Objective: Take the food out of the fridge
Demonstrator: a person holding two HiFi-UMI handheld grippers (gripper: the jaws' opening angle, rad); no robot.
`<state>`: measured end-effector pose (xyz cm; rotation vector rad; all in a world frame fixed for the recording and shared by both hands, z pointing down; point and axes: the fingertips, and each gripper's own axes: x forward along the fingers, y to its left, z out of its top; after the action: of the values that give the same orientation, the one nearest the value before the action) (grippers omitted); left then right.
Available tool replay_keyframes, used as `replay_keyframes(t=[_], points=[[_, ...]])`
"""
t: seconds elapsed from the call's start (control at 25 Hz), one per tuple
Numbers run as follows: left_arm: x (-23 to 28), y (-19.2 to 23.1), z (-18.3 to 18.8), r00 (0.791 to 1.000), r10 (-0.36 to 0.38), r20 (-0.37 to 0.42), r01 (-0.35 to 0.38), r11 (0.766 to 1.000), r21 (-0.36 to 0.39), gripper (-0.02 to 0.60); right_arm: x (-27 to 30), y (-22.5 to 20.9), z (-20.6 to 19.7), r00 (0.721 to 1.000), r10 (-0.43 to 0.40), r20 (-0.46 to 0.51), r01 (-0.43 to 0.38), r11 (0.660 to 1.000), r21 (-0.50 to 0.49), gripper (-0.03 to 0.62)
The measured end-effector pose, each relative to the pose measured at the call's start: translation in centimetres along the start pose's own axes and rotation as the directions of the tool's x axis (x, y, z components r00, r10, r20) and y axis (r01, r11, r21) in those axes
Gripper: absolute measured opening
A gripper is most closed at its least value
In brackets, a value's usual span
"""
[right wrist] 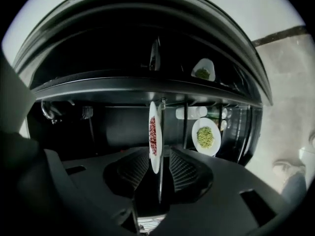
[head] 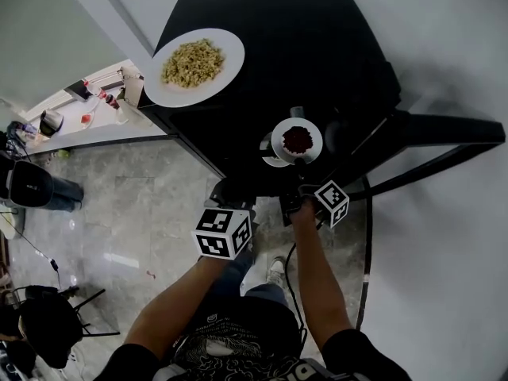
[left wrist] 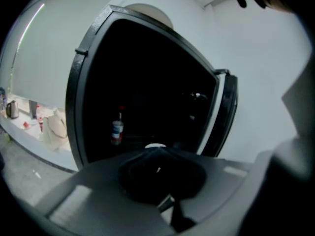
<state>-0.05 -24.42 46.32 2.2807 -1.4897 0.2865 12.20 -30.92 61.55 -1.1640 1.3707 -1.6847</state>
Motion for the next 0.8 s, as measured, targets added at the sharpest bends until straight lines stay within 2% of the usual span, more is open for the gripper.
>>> replay_keyframes(t=[0.12, 0.28, 0.56, 0.8], points=[[-0.1, 0.2, 0.0, 1.0, 0.005, -0.001, -0.005, 1.0, 0.004, 0.003, 1.0, 0.0, 0.5, 1.0, -0.012, -0.004, 0.012, 1.0, -0.009, 0.098], [-0.4, 0.3, 0.1, 1.0, 0.011, 0.002, -0.011, 1.0, 0.007, 0.003, 1.3, 0.1, 1.0, 0.999, -0.045, -0.011, 0.045, 0.999, 0.003, 0.015], [-0.9, -0.3, 1.0, 1.0, 0.011, 0.021, -0.011, 1.0, 0.012, 0.002, -0.3, 0.6, 0.5, 0.996, -0.074, -0.045, 0.072, 0.997, -0.032, 0.011], [-2.2, -1.2, 2.3, 0.998, 0.022, 0.055, -0.023, 1.0, 0.019, 0.003, -5.0, 3.7, -2.1, 0.991, -0.018, -0.13, 0.014, 0.999, -0.03, 0.011]])
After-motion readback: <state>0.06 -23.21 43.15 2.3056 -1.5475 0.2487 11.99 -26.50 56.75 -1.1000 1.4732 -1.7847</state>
